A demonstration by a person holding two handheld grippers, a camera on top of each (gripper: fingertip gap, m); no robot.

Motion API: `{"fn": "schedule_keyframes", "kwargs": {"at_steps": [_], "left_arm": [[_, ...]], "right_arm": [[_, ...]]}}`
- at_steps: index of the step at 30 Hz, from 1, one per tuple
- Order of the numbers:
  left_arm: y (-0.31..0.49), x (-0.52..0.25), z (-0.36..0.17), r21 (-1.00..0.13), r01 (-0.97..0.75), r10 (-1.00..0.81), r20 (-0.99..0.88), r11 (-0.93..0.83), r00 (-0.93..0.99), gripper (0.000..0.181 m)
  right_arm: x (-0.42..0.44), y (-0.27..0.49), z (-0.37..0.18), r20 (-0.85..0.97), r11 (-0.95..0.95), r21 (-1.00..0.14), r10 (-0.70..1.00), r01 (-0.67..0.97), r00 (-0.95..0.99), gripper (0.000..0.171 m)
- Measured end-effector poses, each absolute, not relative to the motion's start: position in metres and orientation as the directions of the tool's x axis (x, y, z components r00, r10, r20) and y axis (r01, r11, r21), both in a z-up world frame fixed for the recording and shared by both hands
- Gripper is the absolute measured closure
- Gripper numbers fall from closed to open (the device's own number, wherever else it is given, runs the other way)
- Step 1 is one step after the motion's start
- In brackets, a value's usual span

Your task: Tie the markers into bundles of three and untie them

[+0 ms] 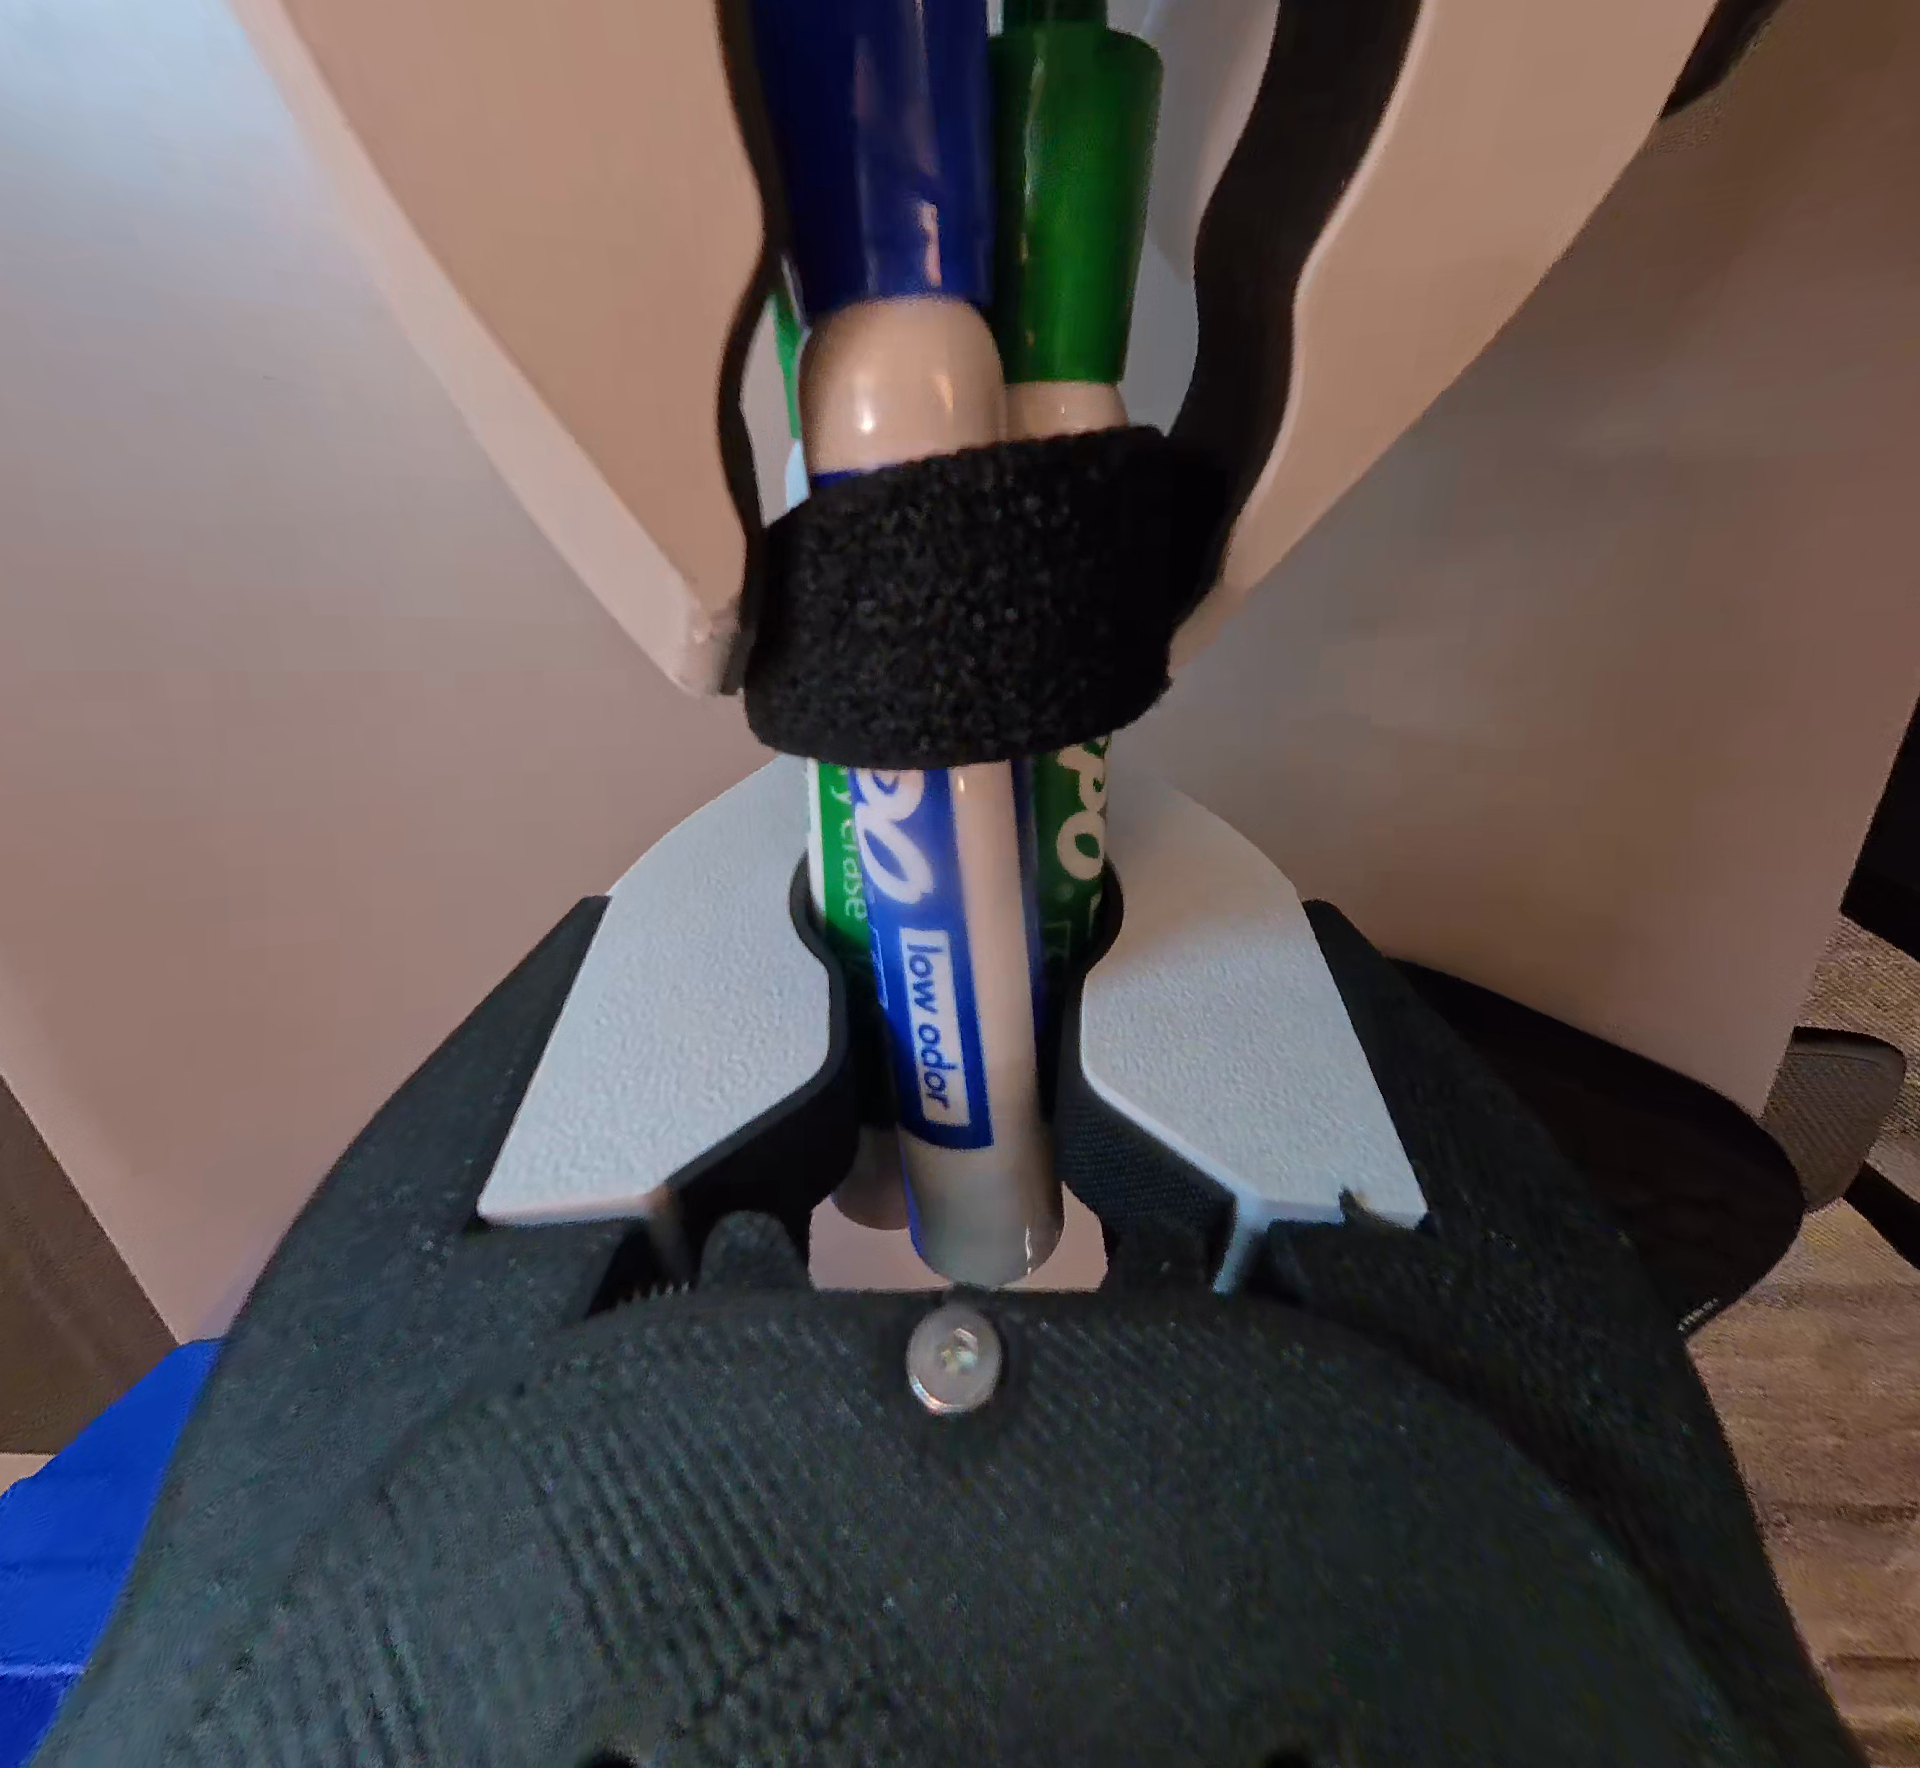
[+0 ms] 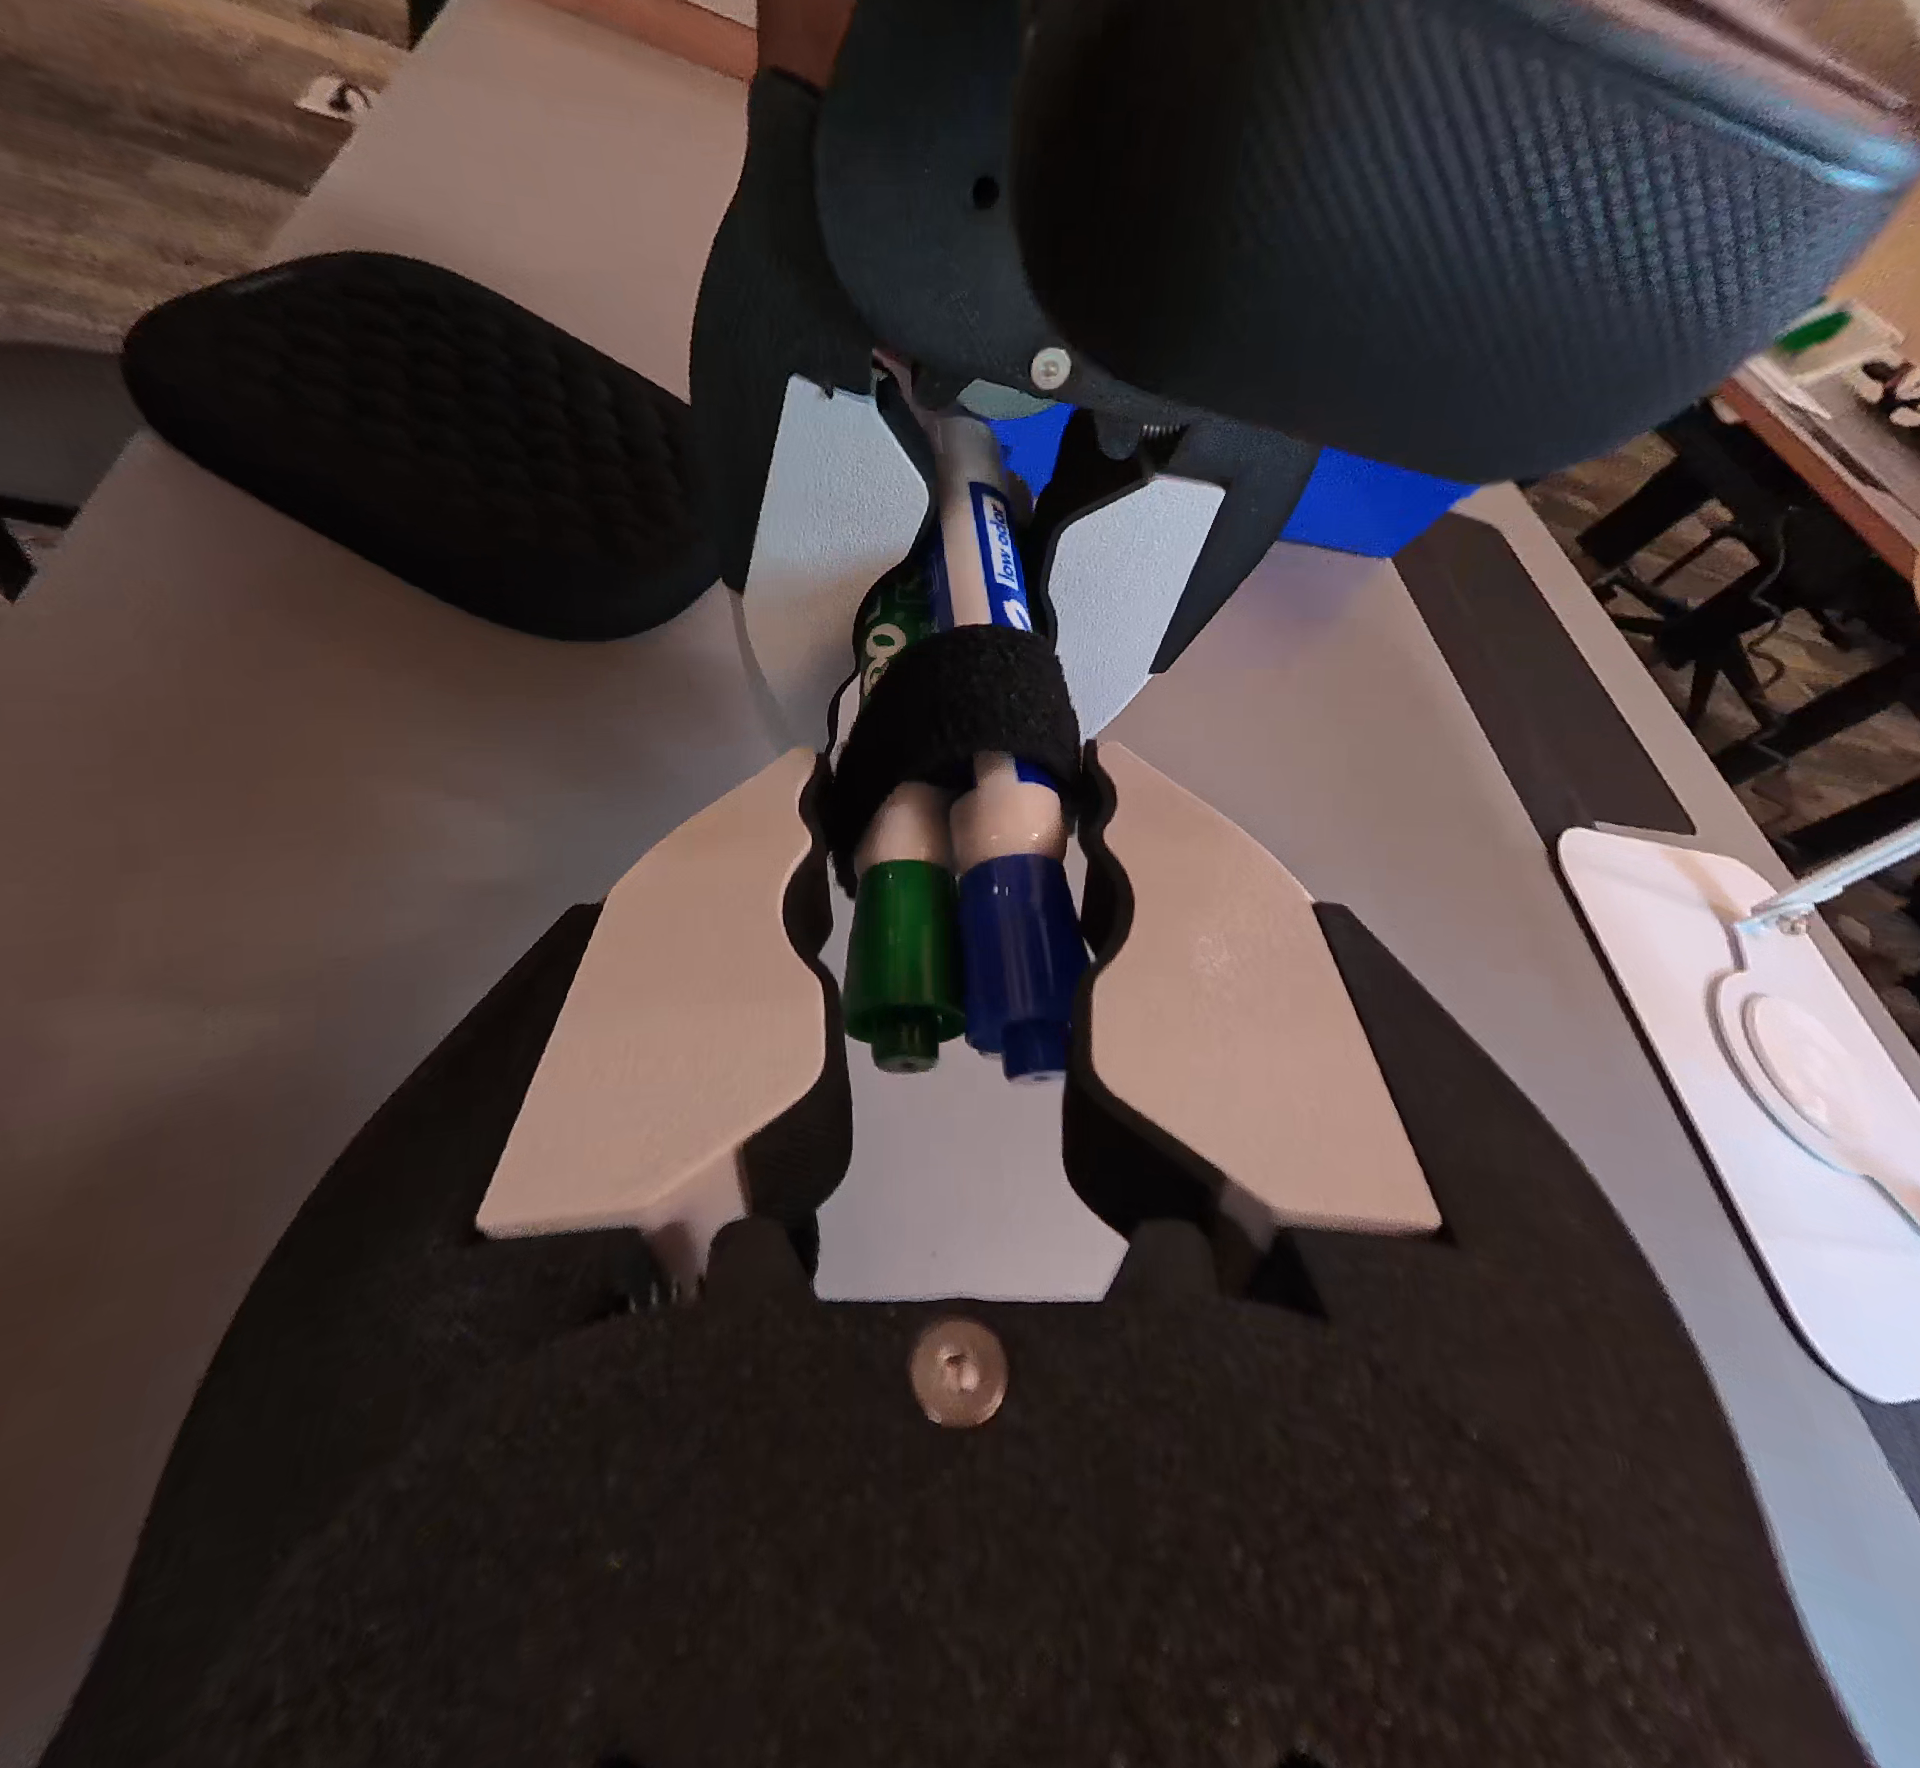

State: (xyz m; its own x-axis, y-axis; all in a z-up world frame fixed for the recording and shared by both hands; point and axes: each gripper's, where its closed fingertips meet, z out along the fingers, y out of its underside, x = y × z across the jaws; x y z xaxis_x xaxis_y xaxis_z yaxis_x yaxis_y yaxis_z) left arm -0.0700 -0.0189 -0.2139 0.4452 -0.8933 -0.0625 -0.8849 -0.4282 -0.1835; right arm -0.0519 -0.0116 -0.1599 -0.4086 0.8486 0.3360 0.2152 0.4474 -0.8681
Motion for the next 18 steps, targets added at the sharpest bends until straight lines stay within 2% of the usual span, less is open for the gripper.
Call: {"fn": "schedule_keyframes", "kwargs": {"at_steps": [5, 10, 13, 18], "left_arm": [[-0.025, -0.068, -0.213, -0.169, -0.894, -0.901, -0.061, -0.415, 0.43, 0.138], [-0.025, -0.064, -0.205, -0.197, -0.889, -0.898, -0.075, -0.413, 0.434, 0.138], [-0.027, -0.066, -0.202, -0.176, -0.904, -0.908, -0.09, -0.389, 0.408, 0.138], [-0.026, -0.069, -0.189, -0.178, -0.906, -0.908, -0.101, -0.385, 0.406, 0.139]], "right_arm": [[-0.047, -0.016, -0.164, 0.401, 0.535, -0.818, 0.794, 0.211, -0.456, 0.126], [-0.044, -0.017, -0.154, 0.354, 0.457, -0.874, 0.83, 0.163, -0.431, 0.127], [-0.043, -0.02, -0.151, 0.372, 0.467, -0.871, 0.829, 0.151, -0.417, 0.127], [-0.038, -0.019, -0.129, 0.341, 0.405, -0.91, 0.852, 0.089, -0.397, 0.121]]}}
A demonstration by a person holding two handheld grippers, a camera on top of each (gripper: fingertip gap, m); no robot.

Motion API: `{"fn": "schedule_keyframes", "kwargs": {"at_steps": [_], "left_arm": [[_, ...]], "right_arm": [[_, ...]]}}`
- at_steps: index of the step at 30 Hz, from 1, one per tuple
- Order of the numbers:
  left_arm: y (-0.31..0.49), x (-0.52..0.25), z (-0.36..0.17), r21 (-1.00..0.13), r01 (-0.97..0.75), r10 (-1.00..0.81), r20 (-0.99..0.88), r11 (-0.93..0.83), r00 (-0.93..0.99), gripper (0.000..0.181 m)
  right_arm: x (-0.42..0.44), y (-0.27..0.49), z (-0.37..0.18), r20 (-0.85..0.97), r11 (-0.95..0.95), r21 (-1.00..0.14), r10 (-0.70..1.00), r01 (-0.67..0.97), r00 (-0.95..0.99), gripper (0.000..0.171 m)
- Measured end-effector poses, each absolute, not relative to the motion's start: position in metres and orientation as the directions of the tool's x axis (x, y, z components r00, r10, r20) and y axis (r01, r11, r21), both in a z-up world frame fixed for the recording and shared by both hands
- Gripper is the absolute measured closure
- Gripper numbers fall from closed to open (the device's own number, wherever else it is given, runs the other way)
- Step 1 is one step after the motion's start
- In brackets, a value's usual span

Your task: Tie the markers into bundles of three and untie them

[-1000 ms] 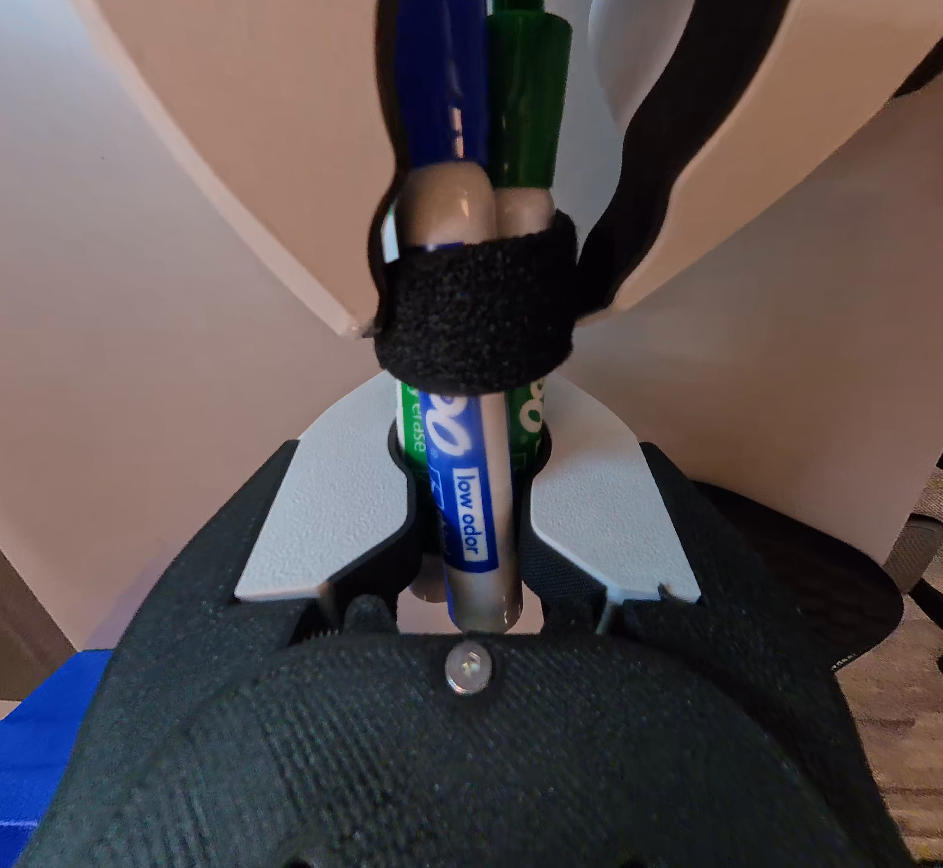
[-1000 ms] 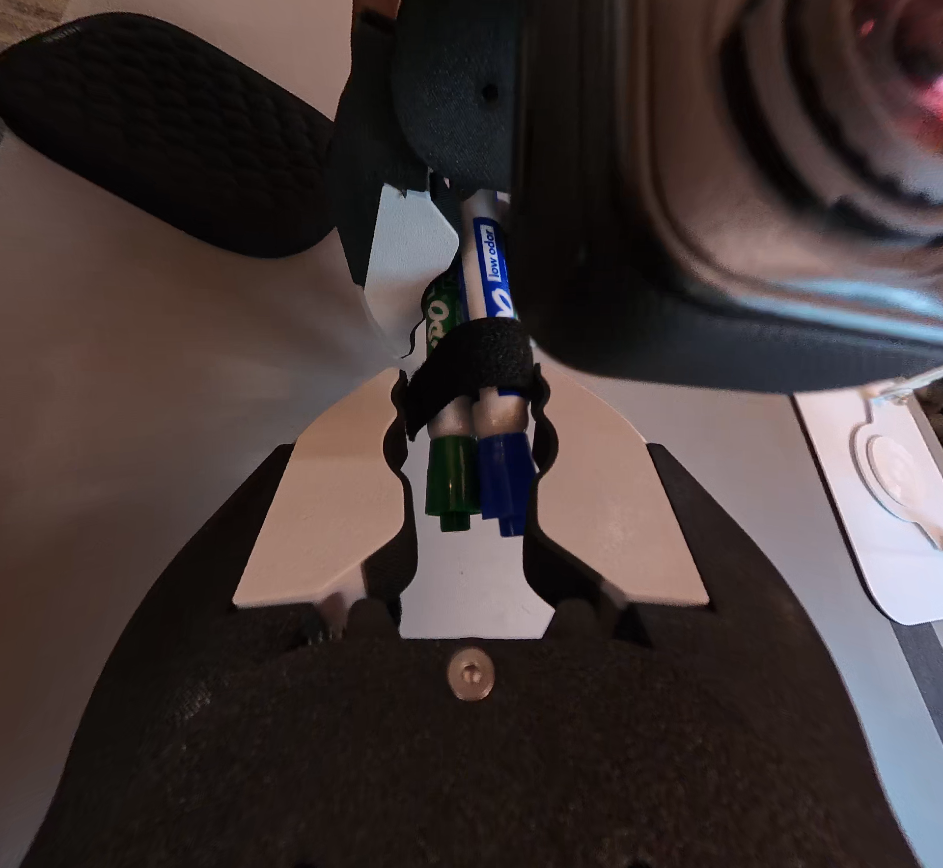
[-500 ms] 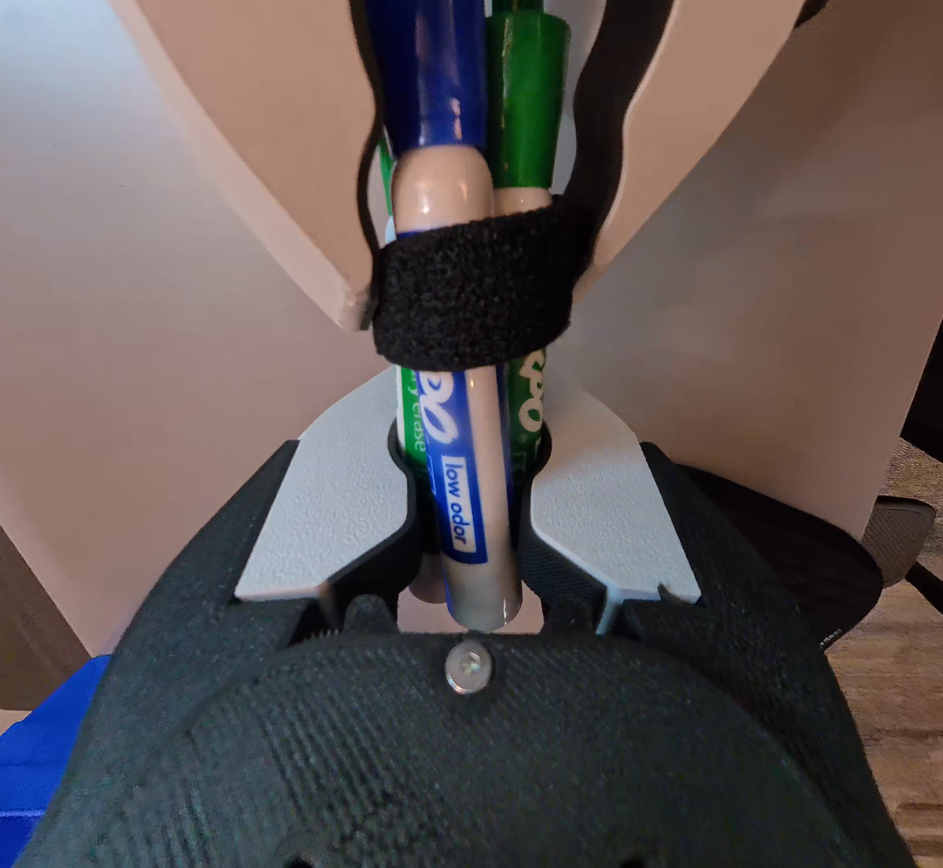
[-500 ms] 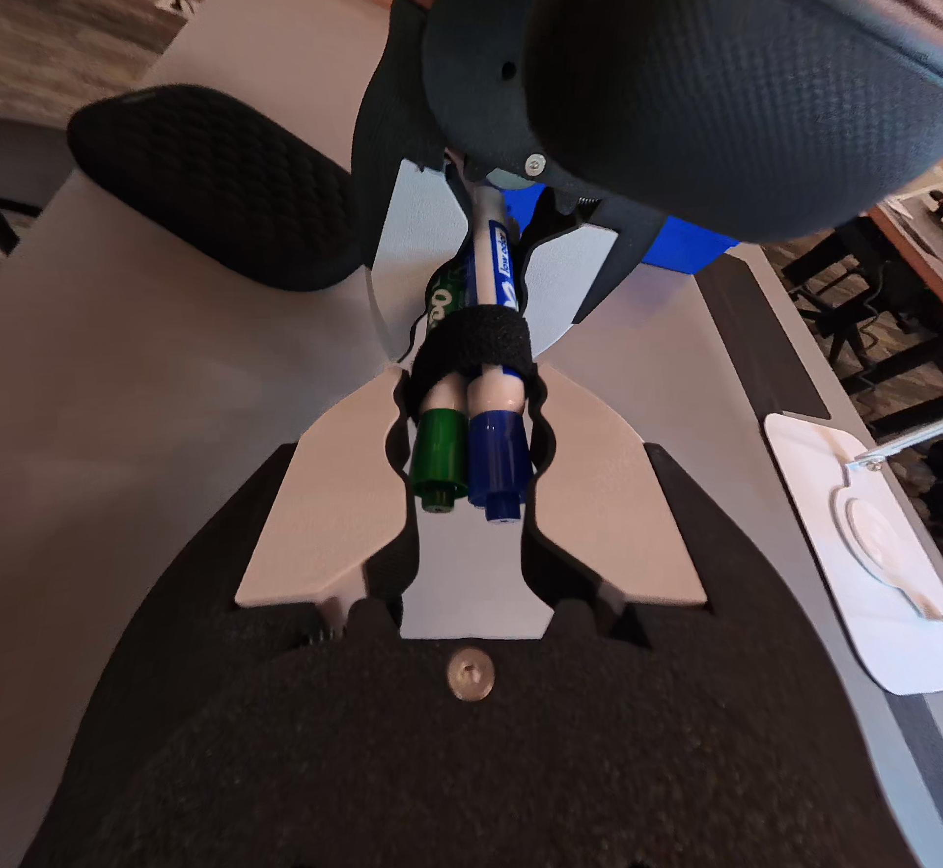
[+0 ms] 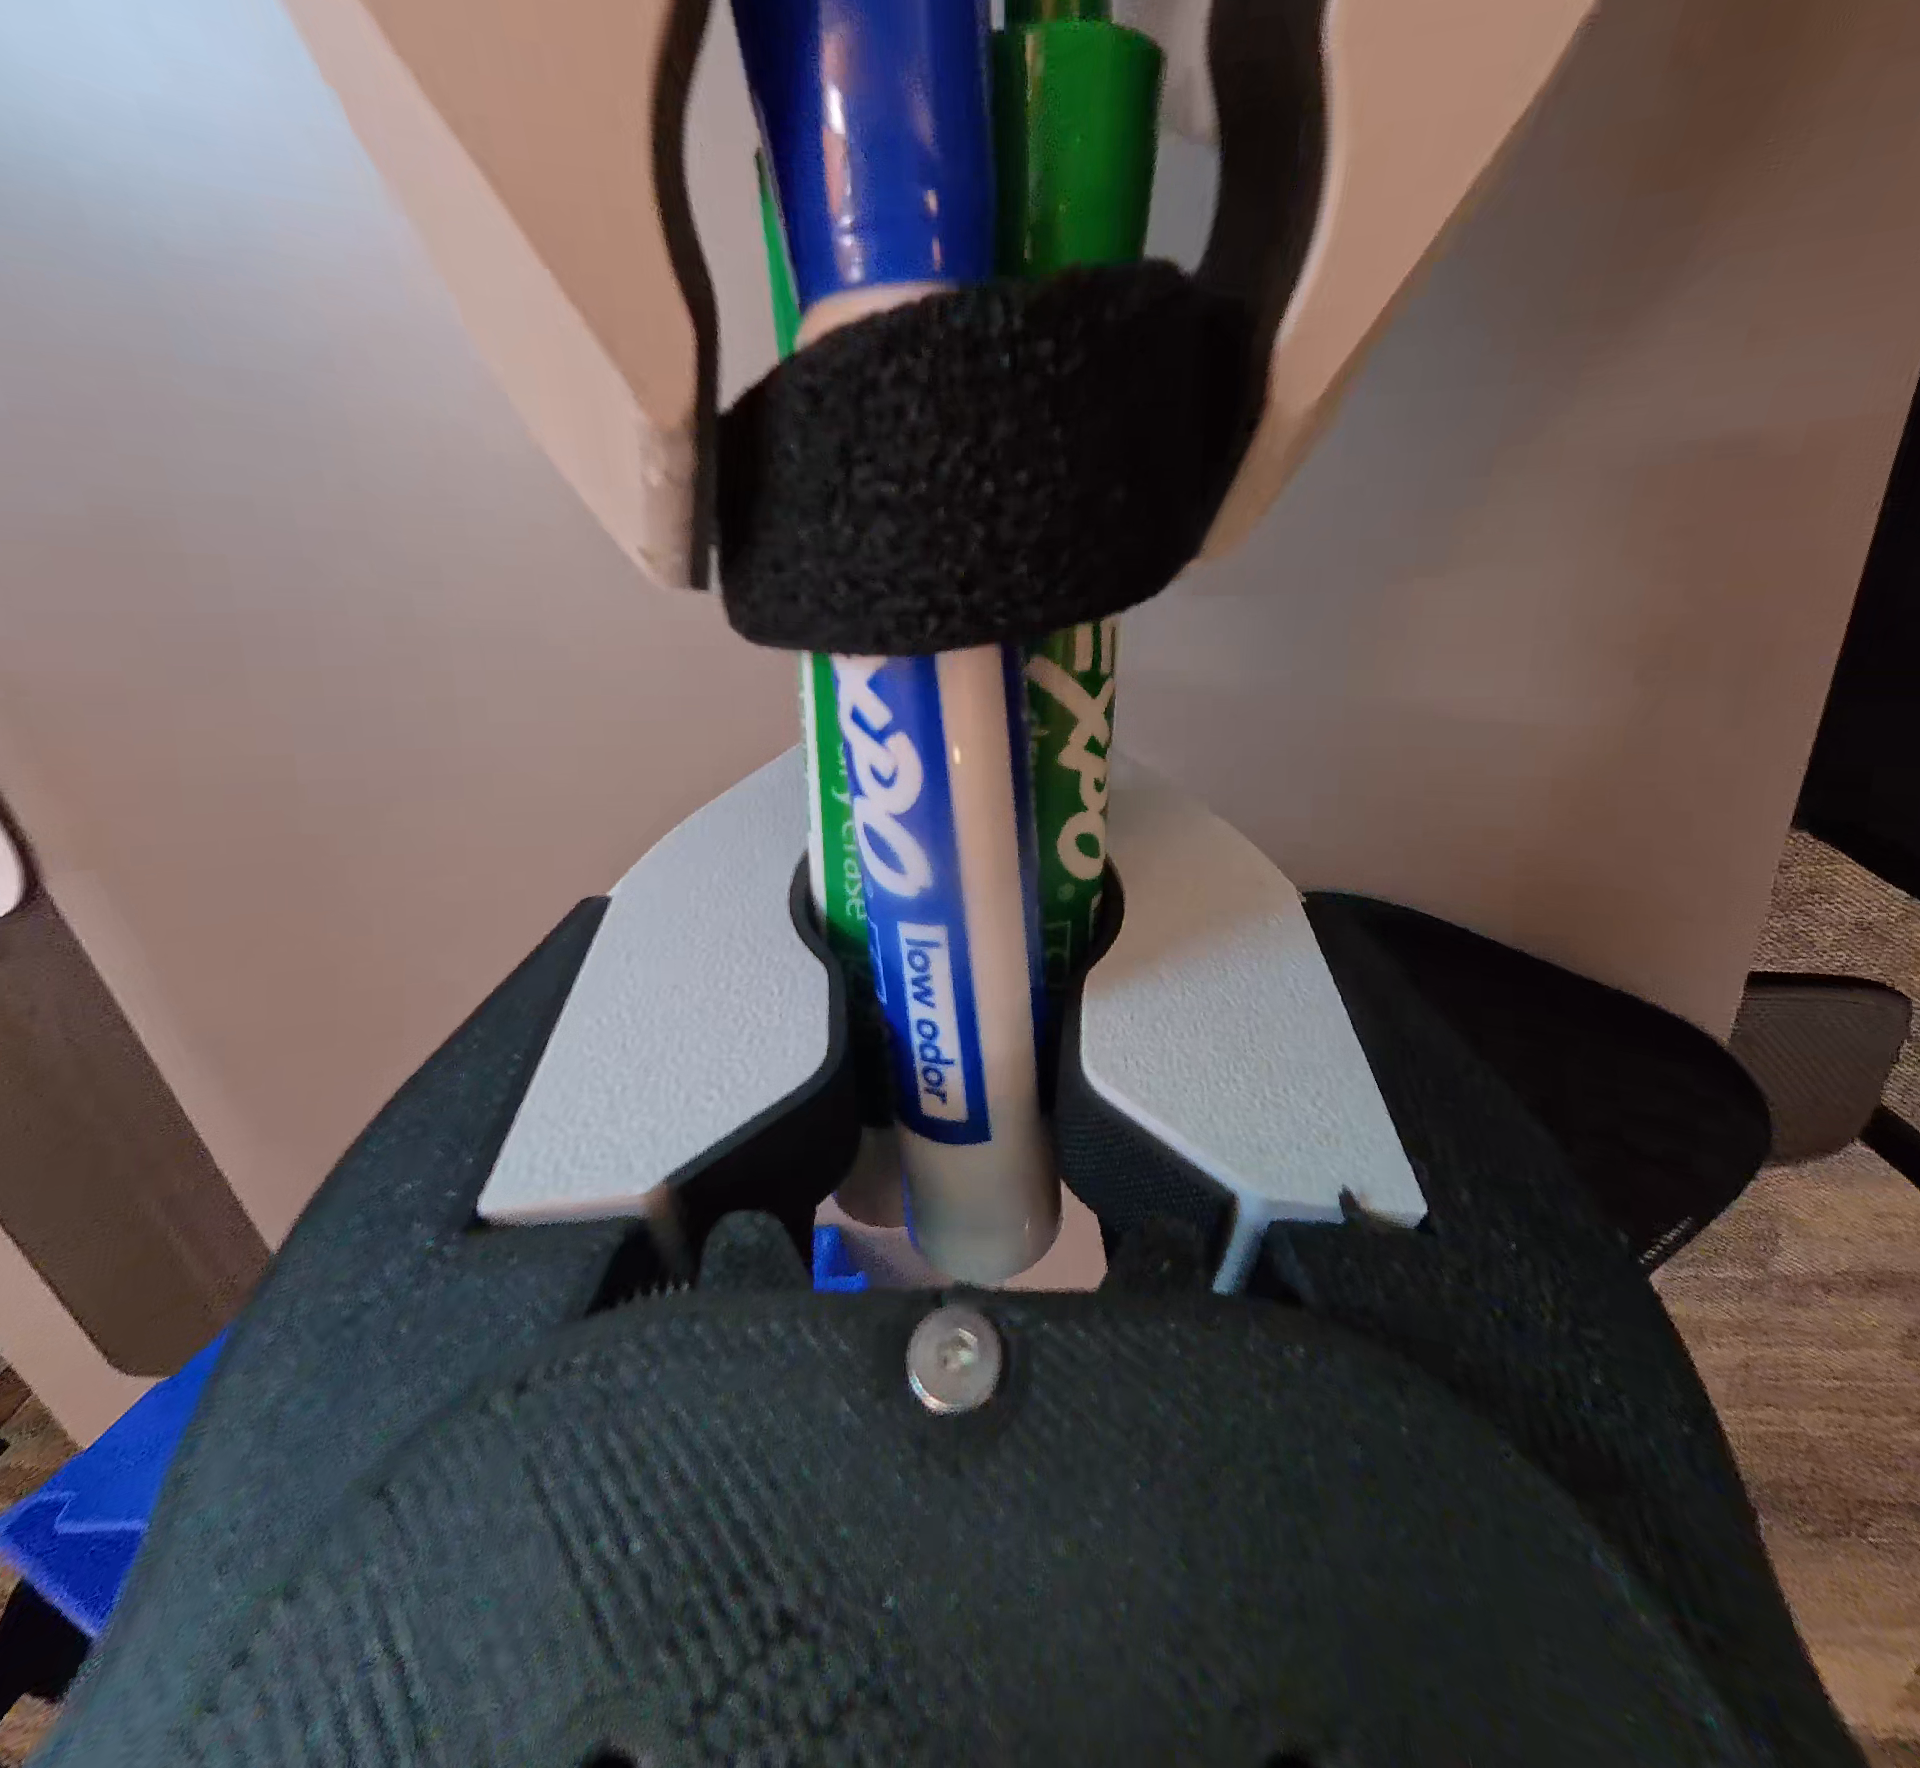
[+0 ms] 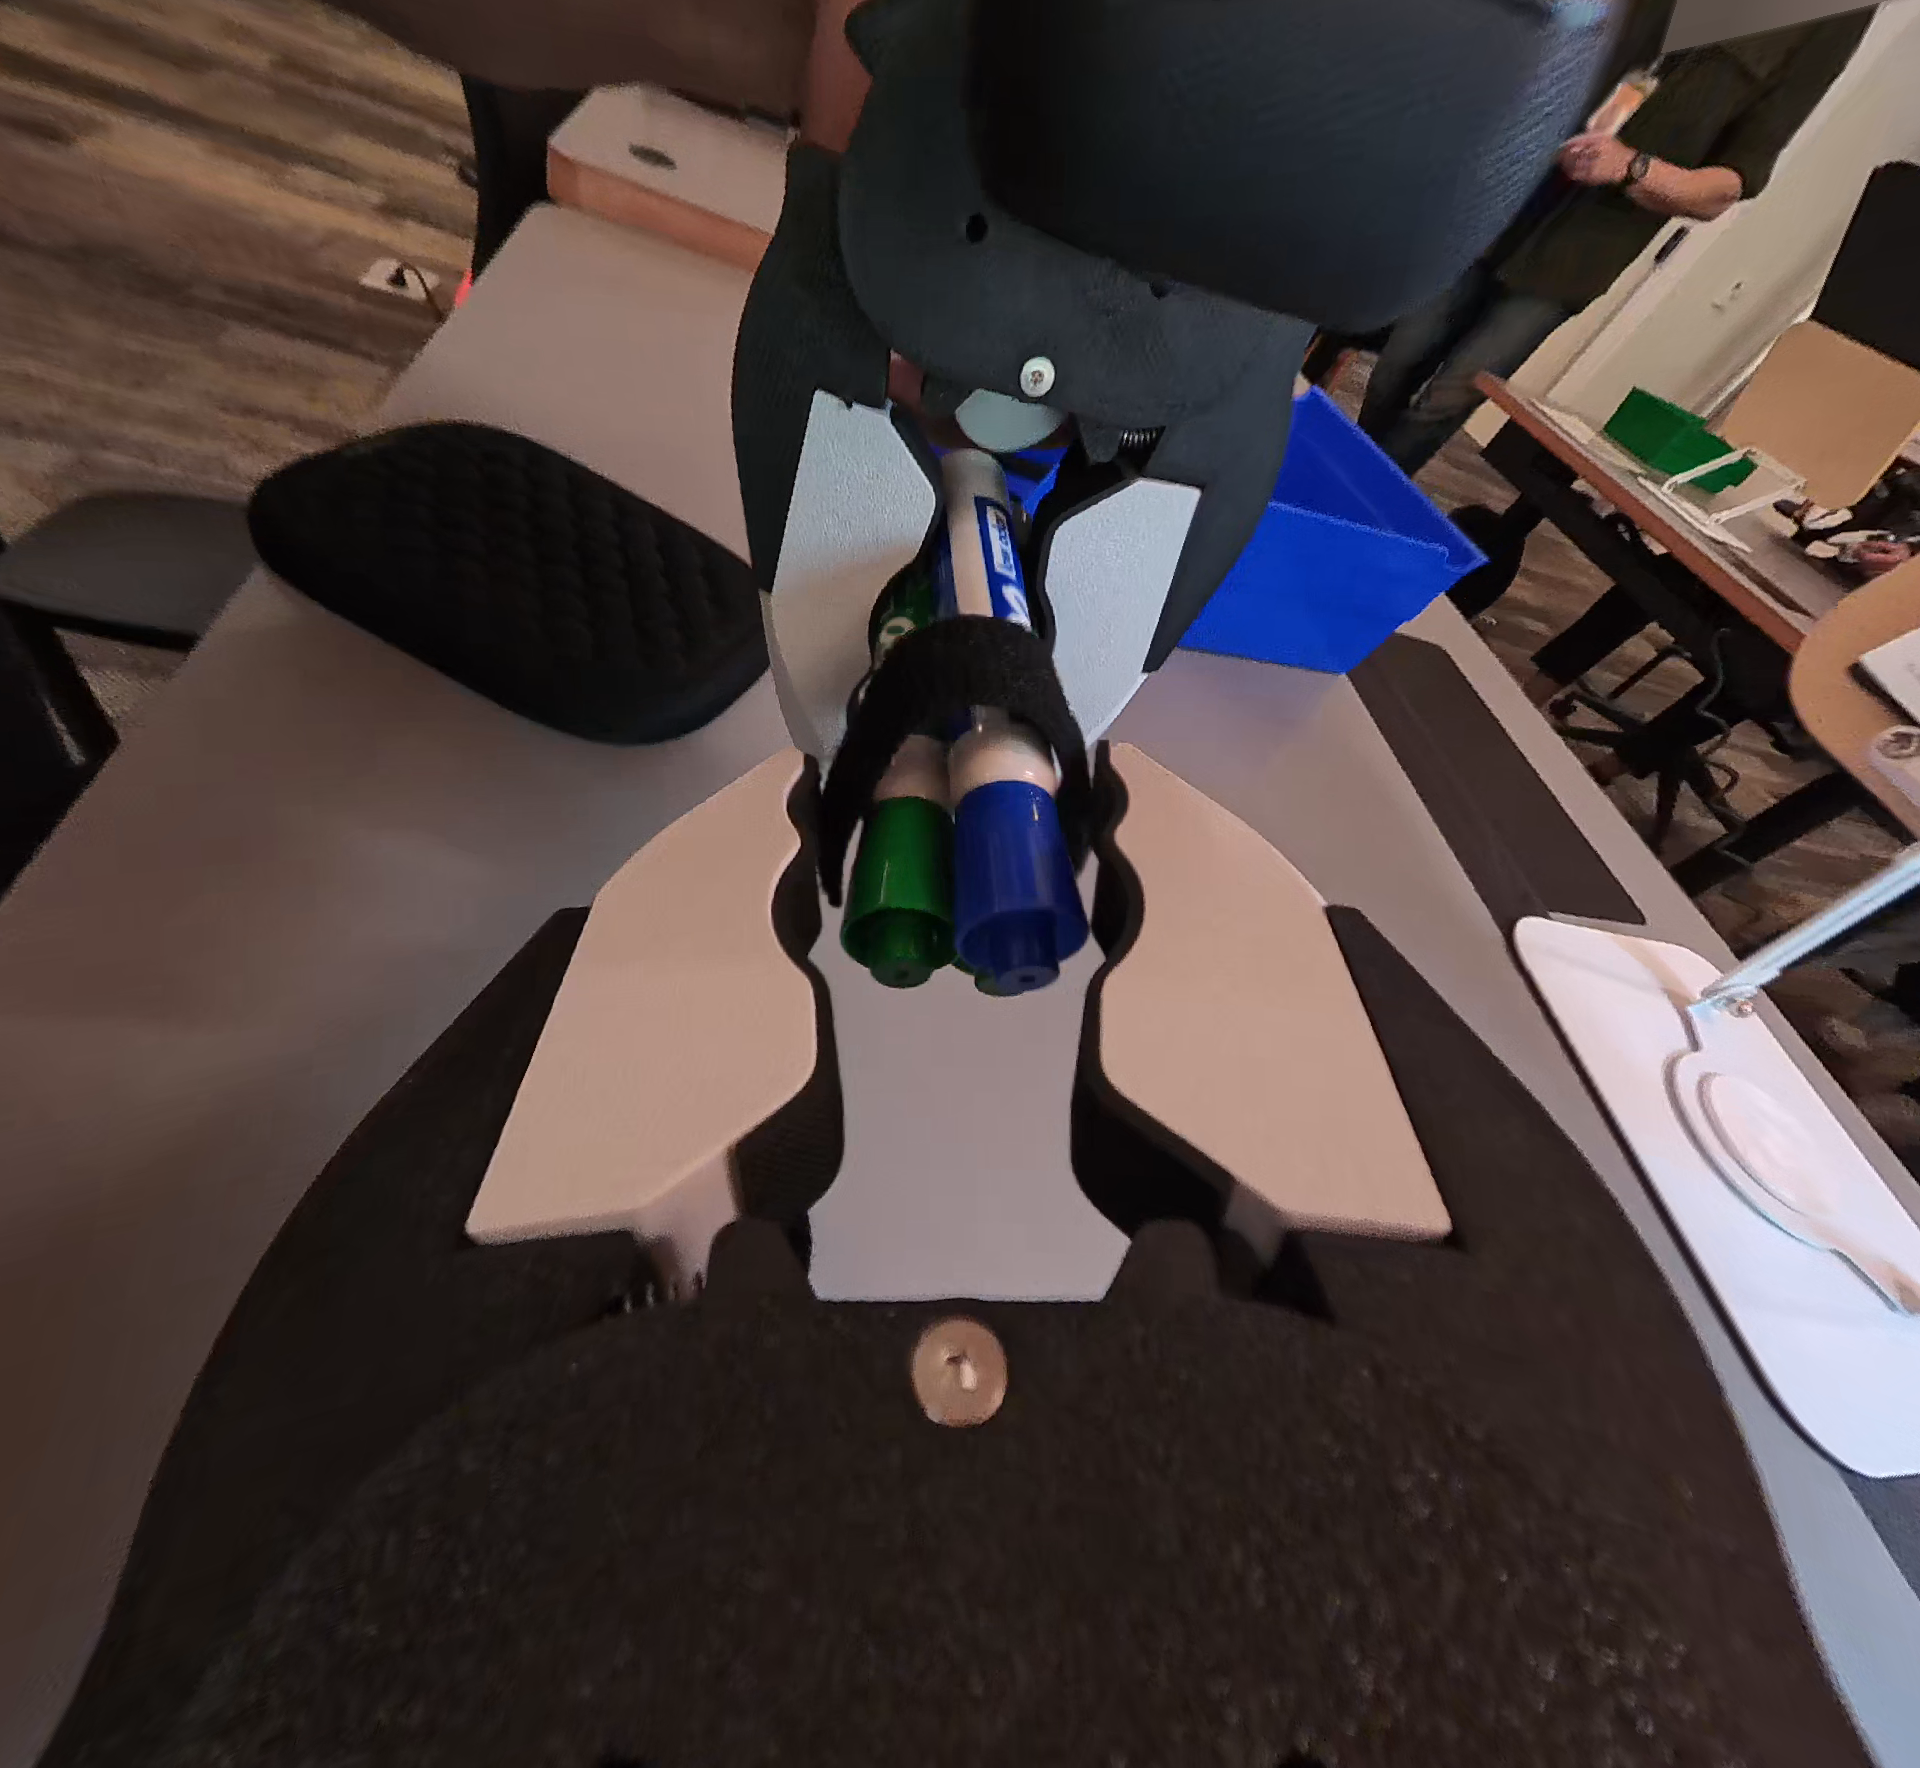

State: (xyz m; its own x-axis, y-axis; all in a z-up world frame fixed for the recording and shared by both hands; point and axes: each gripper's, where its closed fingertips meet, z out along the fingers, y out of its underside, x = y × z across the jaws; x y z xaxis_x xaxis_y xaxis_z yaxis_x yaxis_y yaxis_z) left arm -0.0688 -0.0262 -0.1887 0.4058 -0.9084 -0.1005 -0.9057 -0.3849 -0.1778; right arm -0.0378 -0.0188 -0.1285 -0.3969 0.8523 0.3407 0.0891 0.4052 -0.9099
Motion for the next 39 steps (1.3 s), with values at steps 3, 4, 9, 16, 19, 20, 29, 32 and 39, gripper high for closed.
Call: {"fn": "schedule_keyframes", "kwargs": {"at_steps": [3, 4, 9, 16, 19, 20, 29, 32, 39], "left_arm": [[-0.026, -0.07, -0.184, -0.177, -0.908, -0.91, -0.108, -0.38, 0.401, 0.139], [-0.027, -0.069, -0.183, -0.184, -0.907, -0.91, -0.105, -0.378, 0.401, 0.139], [-0.031, -0.067, -0.181, -0.188, -0.908, -0.911, -0.109, -0.373, 0.397, 0.138], [-0.036, -0.064, -0.172, -0.223, -0.904, -0.914, -0.098, -0.365, 0.393, 0.138], [-0.038, -0.063, -0.171, -0.231, -0.908, -0.92, -0.096, -0.351, 0.38, 0.138], [-0.038, -0.062, -0.17, -0.233, -0.91, -0.923, -0.095, -0.344, 0.373, 0.138], [-0.04, -0.059, -0.16, -0.254, -0.912, -0.934, -0.071, -0.322, 0.349, 0.138], [-0.042, -0.057, -0.158, -0.26, -0.912, -0.938, -0.051, -0.318, 0.342, 0.138], [-0.037, -0.054, -0.152, -0.272, -0.909, -0.941, -0.029, -0.316, 0.336, 0.139]], "right_arm": [[-0.036, -0.02, -0.117, 0.329, 0.391, -0.917, 0.848, 0.073, -0.415, 0.118], [-0.035, -0.019, -0.116, 0.339, 0.404, -0.912, 0.843, 0.076, -0.417, 0.116], [-0.035, -0.026, -0.117, 0.363, 0.437, -0.897, 0.817, 0.07, -0.448, 0.112], [-0.037, -0.029, -0.122, 0.374, 0.432, -0.901, 0.826, 0.047, -0.421, 0.121], [-0.036, -0.034, -0.118, 0.345, 0.383, -0.924, 0.834, 0.002, -0.431, 0.124], [-0.036, -0.035, -0.116, 0.332, 0.363, -0.932, 0.836, -0.015, -0.437, 0.125], [-0.033, -0.039, -0.104, 0.206, 0.167, -0.978, 0.851, -0.123, -0.483, 0.123], [-0.031, -0.038, -0.104, 0.211, 0.17, -0.977, 0.85, -0.129, -0.482, 0.122], [-0.04, -0.032, -0.1, 0.233, 0.189, -0.97, 0.897, -0.153, -0.375, 0.127]]}}
